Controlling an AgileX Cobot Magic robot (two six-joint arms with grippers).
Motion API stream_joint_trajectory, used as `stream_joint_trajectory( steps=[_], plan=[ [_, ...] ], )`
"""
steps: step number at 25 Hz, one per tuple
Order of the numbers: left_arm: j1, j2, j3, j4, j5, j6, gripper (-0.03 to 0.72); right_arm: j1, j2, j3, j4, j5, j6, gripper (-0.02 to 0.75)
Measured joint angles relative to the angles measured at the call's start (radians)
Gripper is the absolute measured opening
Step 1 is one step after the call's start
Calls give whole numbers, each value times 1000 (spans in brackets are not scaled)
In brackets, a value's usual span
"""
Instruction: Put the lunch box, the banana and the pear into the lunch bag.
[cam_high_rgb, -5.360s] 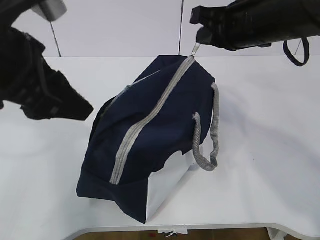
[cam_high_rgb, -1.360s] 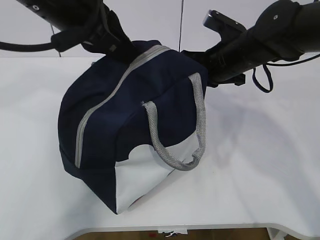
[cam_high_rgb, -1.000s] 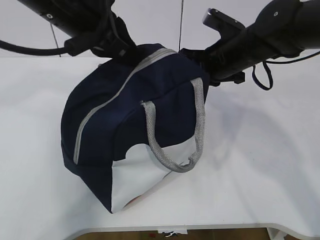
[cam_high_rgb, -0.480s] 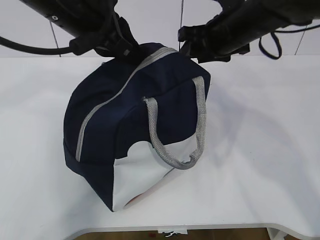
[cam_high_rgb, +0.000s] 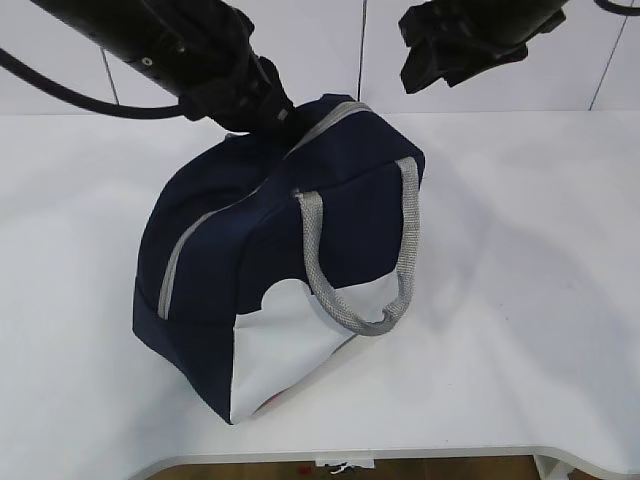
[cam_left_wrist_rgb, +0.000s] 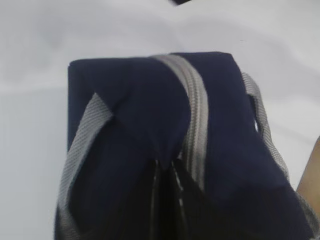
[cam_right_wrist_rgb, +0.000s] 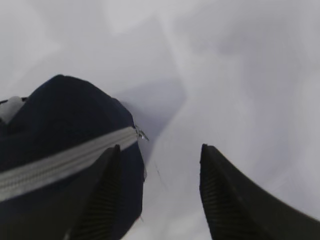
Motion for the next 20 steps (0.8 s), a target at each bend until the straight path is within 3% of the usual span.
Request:
stream_joint_trajectory(
  steps=[7,10,15,20],
  plan=[
    [6,15,0,-12,28,-85,6,0,-23,-74,-72,269,0,391],
    [10,15,0,-12,61,-123,87,0,-23,-83,-78,315,0,391],
    [46,1,0,-12,106,-143,296,0,-26,-83,-97,325,0,391],
    [113,-64,0,-8,175,-150,335,0,-62,-83,-100,329,27,391]
  ],
)
